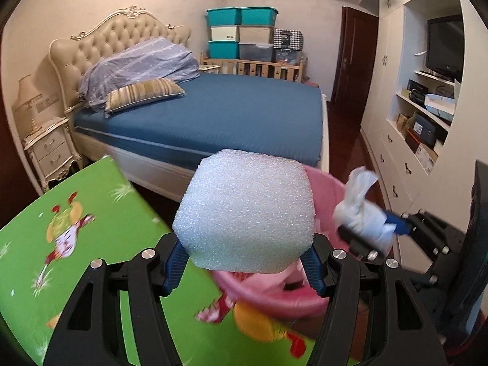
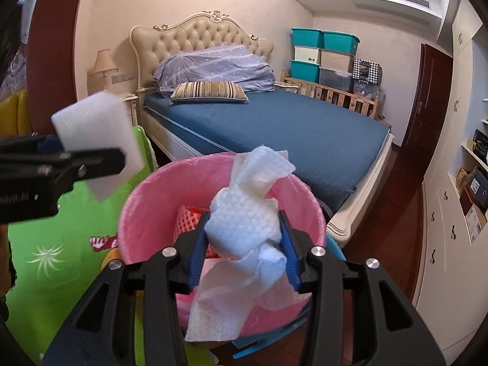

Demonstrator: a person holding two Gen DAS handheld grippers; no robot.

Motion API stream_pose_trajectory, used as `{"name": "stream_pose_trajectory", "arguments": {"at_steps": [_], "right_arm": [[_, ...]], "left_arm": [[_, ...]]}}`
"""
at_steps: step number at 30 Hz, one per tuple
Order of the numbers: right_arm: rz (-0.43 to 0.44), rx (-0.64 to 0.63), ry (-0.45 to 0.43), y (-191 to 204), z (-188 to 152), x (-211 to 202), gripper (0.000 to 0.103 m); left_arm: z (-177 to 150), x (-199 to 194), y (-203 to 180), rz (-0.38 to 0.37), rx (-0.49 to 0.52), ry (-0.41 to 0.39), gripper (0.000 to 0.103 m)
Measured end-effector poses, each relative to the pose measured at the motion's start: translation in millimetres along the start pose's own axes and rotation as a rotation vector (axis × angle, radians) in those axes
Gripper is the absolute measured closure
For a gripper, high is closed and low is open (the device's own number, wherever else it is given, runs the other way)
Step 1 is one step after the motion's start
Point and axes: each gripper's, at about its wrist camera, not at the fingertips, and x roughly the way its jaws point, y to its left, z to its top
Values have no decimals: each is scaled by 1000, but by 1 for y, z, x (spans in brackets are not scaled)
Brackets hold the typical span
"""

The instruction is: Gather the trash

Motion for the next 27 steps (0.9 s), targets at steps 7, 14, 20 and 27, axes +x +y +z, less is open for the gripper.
{"name": "stream_pose_trajectory", "arguments": {"at_steps": [7,14,20,27], "right_arm": [[-26,-19,-12,-9,-14,7,26],[-27,28,-96,-24,-29,-51,19],[-52,42,-200,-15,-32,-125,13],[-15,153,-187,-5,-36,-170,8]], "left_arm": [[7,9,10,34,-5,-24,16],[-14,-66,21,151,32,-188,14],[-39,-144,12,204,54,-324,13],[-70,-163,7,164,4,-213,13]]}}
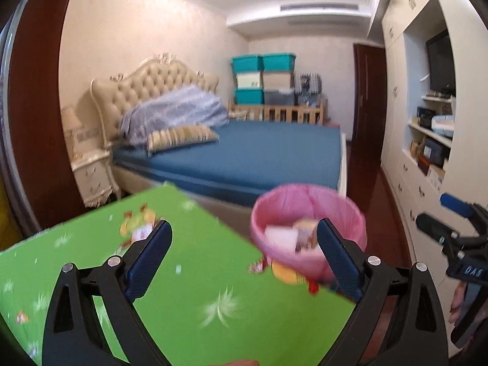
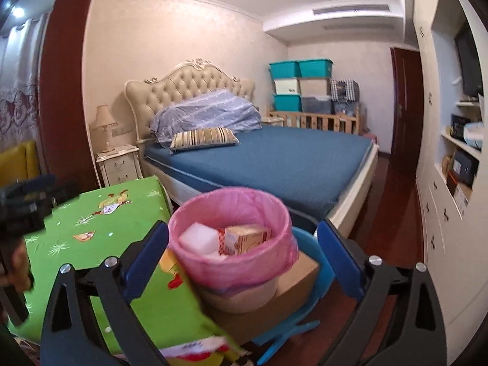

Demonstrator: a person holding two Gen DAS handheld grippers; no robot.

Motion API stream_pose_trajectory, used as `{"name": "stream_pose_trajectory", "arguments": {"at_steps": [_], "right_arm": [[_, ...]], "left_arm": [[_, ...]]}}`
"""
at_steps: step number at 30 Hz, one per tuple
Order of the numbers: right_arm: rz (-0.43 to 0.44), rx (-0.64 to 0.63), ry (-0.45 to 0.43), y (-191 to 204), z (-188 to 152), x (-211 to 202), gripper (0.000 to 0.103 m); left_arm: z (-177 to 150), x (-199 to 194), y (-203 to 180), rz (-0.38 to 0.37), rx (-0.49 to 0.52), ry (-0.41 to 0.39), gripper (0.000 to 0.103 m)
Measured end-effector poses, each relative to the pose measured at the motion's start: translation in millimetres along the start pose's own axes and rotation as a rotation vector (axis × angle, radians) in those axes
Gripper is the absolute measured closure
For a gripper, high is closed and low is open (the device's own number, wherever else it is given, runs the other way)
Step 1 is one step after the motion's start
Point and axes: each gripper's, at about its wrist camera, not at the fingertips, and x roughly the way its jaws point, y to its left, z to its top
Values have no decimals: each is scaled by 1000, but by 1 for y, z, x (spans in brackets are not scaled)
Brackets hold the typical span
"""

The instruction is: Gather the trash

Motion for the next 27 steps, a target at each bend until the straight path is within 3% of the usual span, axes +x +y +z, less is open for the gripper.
{"name": "stream_pose_trajectory", "arguments": {"at_steps": [5,13,27], "right_arm": [[-47,-66,43,22,-21,-6,8],[-29,-57,134,25,-43,-2,8],[-6,-60,148,33,-44,-2,8]], "left_arm": [[-27,-6,-6,-7,27,38,13],[-49,-17,-8,-35,41,43,13],[-55,-18,-14,-31,64,46,13]]}}
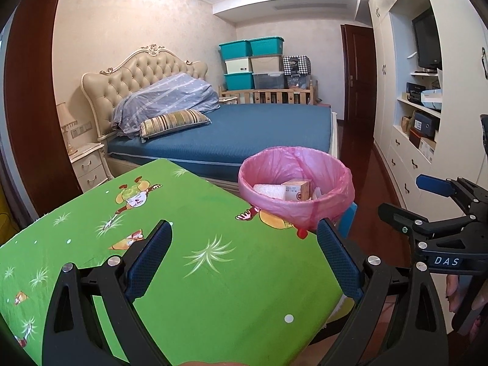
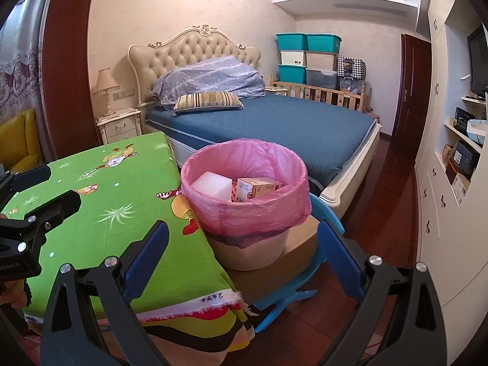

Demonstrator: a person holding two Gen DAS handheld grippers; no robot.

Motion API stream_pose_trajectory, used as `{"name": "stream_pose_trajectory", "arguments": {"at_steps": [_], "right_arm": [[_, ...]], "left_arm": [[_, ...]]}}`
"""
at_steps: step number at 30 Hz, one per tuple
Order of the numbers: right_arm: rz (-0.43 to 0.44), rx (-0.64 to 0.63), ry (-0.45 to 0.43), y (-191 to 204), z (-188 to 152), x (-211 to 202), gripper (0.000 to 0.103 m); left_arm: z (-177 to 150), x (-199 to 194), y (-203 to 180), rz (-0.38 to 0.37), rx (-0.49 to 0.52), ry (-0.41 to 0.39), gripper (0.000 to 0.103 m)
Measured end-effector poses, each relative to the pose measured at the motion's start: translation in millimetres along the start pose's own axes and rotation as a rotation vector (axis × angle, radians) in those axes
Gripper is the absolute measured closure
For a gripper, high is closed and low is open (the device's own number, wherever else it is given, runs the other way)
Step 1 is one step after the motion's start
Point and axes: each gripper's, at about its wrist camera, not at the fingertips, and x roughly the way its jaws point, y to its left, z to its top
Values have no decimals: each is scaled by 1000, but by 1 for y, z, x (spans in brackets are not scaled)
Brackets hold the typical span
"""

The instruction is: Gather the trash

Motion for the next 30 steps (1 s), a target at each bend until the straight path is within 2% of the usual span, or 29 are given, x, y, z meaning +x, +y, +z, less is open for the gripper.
{"name": "stream_pose_trajectory", "arguments": {"at_steps": [14,30], "right_arm": [[28,-5,10,9,-2,2,8],[12,-13,-12,9,1,-1,7]], "left_arm": [[-3,4,15,15,-18,0,13],[0,-3,15,5,-26,-29,13]]}}
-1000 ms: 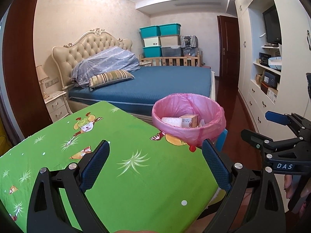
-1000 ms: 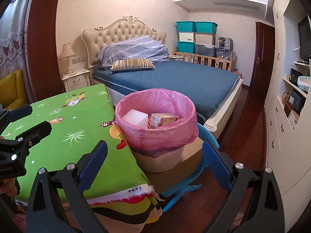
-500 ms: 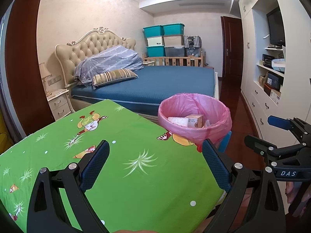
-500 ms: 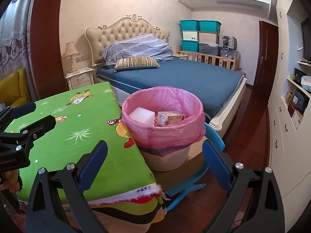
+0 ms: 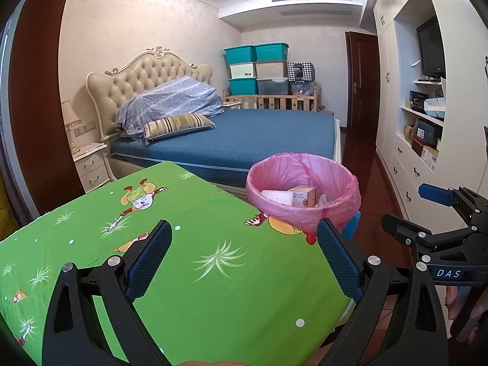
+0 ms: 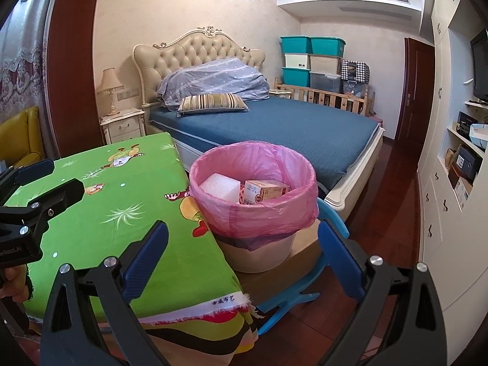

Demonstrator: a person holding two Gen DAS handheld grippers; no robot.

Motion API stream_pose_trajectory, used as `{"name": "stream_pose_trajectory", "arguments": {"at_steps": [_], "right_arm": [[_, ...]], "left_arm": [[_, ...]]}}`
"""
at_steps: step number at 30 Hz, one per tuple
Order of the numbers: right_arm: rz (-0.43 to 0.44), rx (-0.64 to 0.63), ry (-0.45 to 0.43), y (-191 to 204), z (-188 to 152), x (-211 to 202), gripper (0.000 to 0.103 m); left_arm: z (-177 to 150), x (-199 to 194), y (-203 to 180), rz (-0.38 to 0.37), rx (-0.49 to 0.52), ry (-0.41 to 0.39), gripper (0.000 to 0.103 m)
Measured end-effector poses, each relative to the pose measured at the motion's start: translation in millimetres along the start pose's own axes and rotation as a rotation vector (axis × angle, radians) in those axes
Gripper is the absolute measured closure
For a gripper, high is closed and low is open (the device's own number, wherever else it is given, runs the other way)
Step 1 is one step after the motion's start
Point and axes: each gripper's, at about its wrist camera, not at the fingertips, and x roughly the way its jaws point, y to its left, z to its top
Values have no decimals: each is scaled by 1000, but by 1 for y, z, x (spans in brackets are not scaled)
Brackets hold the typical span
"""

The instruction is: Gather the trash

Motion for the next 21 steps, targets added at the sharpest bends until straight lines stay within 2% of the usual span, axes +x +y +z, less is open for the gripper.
{"name": "stream_pose_trajectory", "arguments": {"at_steps": [21], "right_arm": [[-1,3,-1,-1,0,0,7]], "left_arm": [[-2,1,-2,-2,6,6,13]]}}
